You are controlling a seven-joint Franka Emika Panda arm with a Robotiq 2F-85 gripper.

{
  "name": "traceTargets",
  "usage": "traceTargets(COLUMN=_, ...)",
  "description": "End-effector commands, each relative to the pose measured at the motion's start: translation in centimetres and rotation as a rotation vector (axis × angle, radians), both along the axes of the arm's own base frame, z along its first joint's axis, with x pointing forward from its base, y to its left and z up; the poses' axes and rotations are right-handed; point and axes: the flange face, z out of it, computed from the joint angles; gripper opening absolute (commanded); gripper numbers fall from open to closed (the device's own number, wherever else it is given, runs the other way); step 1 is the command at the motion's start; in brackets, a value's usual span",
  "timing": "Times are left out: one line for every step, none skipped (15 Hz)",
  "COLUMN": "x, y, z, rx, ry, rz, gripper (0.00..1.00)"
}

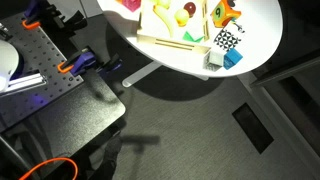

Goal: Remove the banana plush toy from the wooden tray and put it on the table

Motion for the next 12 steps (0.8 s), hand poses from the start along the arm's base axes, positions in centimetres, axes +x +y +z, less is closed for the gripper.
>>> traceTargets(x=0.0, y=0.0, z=0.0, rx=0.000, ry=0.001, rz=0.000, gripper=1.00)
traceTargets(x=0.0, y=0.0, z=0.0, rx=0.000, ry=0.001, rz=0.000, gripper=1.00)
traceTargets(x=0.0, y=0.0, z=0.0, rx=0.000, ry=0.001, rz=0.000, gripper=1.00)
traceTargets(x=0.0, y=0.0, z=0.0, rx=0.000, ry=0.001, rz=0.000, gripper=1.00)
traceTargets(x=0.3, y=-0.1, z=0.0, rx=-0.002, ry=-0.002, rz=-0.008, gripper=1.00)
traceTargets(x=0.8, y=-0.3, z=0.0, rx=0.000, ry=-0.007, rz=-0.017, gripper=1.00)
traceTargets(x=1.0, y=-0.4, z=0.0, rx=0.000, ry=-0.011, rz=-0.022, gripper=1.00)
traceTargets(x=1.5, y=-0.6, z=-0.1, rx=-0.003, ry=-0.019, rz=-0.029, gripper=1.00)
traceTargets(x=2.0, y=-0.8, z=-0.2, rx=-0.005, ry=-0.027, rz=-0.031, gripper=1.00)
traceTargets(x=2.6, y=-1.0, z=-0.3, rx=-0.008, ry=-0.038, rz=-0.034, gripper=1.00)
traceTargets(x=3.1, y=-1.1, z=-0.4, rx=-0.012, ry=-0.050, rz=-0.038, gripper=1.00)
traceTargets(x=3.7, y=-1.3, z=-0.6, rx=-0.014, ry=-0.060, rz=-0.039, gripper=1.00)
